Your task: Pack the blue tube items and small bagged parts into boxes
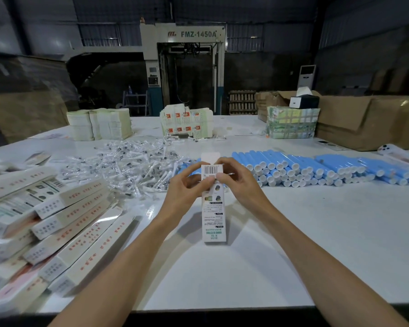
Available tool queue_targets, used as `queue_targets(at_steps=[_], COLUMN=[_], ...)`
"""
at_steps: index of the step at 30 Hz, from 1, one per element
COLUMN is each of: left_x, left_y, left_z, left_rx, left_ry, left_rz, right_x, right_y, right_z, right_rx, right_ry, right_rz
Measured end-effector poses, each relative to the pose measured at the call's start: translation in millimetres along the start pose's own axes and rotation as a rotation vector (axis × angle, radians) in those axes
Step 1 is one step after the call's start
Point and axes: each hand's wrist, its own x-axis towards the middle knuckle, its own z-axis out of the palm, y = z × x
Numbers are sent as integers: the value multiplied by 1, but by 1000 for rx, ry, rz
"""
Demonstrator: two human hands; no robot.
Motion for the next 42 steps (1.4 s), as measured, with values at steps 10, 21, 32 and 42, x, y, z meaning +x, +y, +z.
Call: queue_targets(at_steps=[10, 21, 32, 42], left_x=[-3, -5, -7, -7], left_y=[0, 2, 5, 4], left_z=[2, 6, 9, 10], left_rx=[15, -25, 12, 44], left_ry=[-45, -121, -133, -148], left_rz=[-31, -84, -98, -90], right_x=[3, 11, 8, 10], right_y=[10, 14, 4, -2], right_z=[-9, -19, -26, -22], right_rx=[-37, 150, -120, 158], right_ry=[-51, 95, -52, 4], right_rz=[-25, 144, -107, 102])
